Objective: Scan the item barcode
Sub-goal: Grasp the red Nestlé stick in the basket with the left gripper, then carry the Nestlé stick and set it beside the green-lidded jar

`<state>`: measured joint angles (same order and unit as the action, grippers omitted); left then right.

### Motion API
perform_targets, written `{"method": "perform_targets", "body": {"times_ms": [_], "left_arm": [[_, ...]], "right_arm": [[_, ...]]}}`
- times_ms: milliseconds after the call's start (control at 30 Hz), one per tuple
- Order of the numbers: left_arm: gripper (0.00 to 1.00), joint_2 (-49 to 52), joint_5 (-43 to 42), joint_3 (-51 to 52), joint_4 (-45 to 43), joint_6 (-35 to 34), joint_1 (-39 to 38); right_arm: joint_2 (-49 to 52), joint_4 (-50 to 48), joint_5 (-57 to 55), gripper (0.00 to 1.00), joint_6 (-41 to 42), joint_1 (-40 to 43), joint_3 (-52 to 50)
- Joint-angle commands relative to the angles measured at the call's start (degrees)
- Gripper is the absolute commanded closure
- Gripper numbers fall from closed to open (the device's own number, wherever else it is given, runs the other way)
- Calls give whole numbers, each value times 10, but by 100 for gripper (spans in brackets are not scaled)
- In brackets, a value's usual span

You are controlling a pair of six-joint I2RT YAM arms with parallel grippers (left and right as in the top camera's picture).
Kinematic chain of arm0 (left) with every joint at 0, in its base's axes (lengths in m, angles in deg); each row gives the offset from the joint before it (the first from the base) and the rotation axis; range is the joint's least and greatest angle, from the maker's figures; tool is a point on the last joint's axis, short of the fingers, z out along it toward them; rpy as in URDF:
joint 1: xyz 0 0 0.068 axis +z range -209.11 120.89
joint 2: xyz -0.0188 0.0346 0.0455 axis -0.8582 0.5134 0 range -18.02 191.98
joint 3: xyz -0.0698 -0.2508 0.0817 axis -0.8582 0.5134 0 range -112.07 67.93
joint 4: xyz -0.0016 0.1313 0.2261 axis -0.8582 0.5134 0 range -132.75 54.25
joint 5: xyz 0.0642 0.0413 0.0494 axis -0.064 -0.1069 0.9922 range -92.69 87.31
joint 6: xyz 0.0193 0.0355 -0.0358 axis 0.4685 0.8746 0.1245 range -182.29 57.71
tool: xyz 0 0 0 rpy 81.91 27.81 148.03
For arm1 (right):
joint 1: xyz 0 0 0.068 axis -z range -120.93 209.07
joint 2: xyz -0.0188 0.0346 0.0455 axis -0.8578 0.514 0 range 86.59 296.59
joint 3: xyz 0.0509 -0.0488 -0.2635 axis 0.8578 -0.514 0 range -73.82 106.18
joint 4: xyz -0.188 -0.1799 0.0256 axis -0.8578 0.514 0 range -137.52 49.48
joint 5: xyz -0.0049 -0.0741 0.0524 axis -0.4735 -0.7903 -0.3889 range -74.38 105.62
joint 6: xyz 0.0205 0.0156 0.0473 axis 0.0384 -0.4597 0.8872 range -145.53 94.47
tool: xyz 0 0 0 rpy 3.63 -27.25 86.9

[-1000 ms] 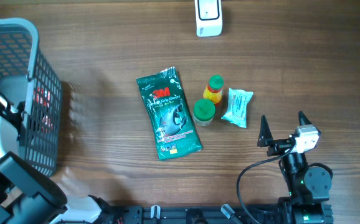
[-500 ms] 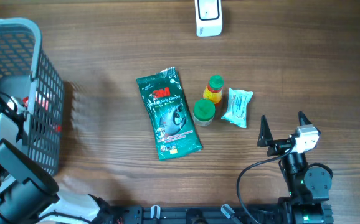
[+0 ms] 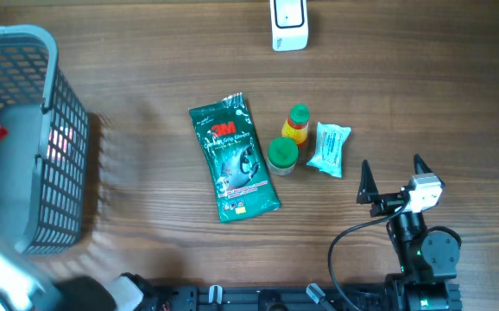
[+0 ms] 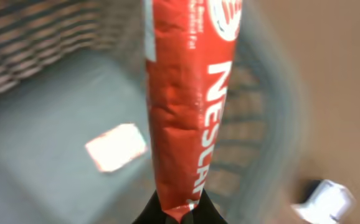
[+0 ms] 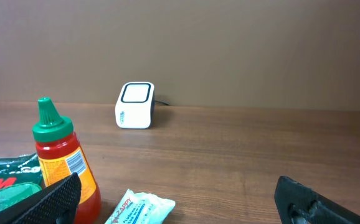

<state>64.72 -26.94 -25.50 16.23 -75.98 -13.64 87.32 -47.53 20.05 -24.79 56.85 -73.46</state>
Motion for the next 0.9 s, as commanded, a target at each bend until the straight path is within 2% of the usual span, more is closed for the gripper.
{"method": "perform_targets", "body": {"times_ms": [0, 100, 167, 233, 333, 467, 567, 700, 767, 867], "left_arm": [[96, -84, -184, -7, 15, -20, -21], [96, -128, -188, -7, 59, 1, -84], [96, -146, -188, -5, 101, 38, -167], [96, -150, -186, 3, 120, 47, -247], [96, -148, -177, 37, 104, 47, -367], [96, -142, -100, 133, 12, 43, -518], [96, -125, -42, 226, -115, 43, -605], [96, -65, -3, 333, -298, 40, -671], [96, -18, -3, 356, -350, 38, -688], [96, 58, -3, 359, -382, 38, -698]], "right_arm": [[-5, -1, -1, 0, -6, 0, -1], [-5, -1, -1, 0, -6, 0, -1], [-5, -1, -1, 0, -6, 0, -1], [-5, -1, -1, 0, -6, 0, -1], [-5, -1, -1, 0, -6, 0, -1], [-5, -1, -1, 0, -6, 0, -1], [-5, -1, -1, 0, -6, 0, -1], [-5, -1, -1, 0, -6, 0, -1], [-5, -1, -1, 0, -6, 0, -1], [-5, -1, -1, 0, -6, 0, -1]]}}
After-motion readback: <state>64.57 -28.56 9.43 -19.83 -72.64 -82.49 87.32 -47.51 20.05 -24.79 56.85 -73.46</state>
